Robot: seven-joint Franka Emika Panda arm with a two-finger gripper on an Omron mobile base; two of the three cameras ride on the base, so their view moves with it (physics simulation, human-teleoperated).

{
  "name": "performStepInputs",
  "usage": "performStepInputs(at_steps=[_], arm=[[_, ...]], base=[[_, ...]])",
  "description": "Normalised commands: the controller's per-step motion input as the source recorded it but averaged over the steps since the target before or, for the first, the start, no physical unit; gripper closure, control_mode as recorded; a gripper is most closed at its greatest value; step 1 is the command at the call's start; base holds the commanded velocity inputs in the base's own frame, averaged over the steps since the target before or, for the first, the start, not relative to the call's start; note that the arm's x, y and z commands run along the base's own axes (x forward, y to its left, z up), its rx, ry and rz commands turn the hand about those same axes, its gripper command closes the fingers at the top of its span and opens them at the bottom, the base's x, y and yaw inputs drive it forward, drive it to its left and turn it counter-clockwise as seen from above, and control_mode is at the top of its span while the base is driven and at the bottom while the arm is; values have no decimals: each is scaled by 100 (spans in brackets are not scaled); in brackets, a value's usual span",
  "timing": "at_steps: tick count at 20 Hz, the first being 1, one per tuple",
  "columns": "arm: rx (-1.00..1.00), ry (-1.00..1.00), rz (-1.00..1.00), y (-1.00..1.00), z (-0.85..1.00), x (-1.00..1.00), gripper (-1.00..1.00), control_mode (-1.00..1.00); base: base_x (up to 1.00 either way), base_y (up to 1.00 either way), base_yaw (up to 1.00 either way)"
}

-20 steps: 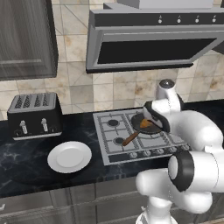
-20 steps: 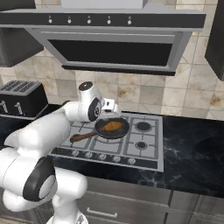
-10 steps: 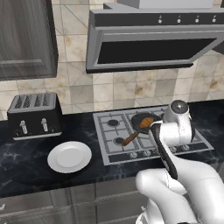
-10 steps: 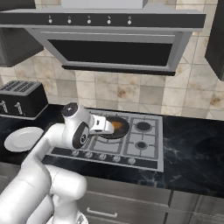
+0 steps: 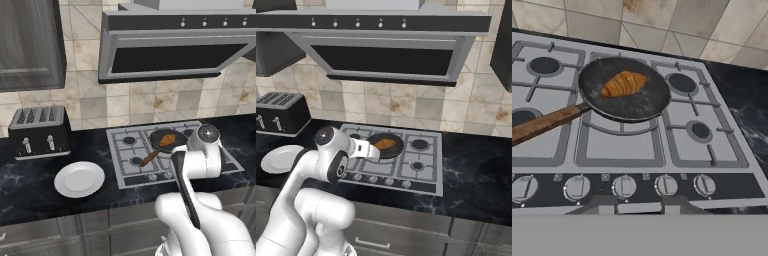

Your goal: Pick the croissant and place it on the pan. Then turn on the stove to warm the croissant.

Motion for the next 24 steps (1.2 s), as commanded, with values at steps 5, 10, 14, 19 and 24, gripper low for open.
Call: performStepInputs(at_steps=[5, 10, 14, 19, 24], arm=[[2, 0, 0, -1, 0, -16, -100, -100], [4, 0, 0, -2, 0, -10, -100, -100], [3, 2, 0, 0, 0, -2, -100, -100], [4, 14, -1, 0, -2, 0, -100, -100], [5, 20, 0, 1, 0, 0, -100, -100]], base=[[0, 0, 0], [0, 0, 0], [0, 0, 0], [0, 0, 0], [0, 0, 0]])
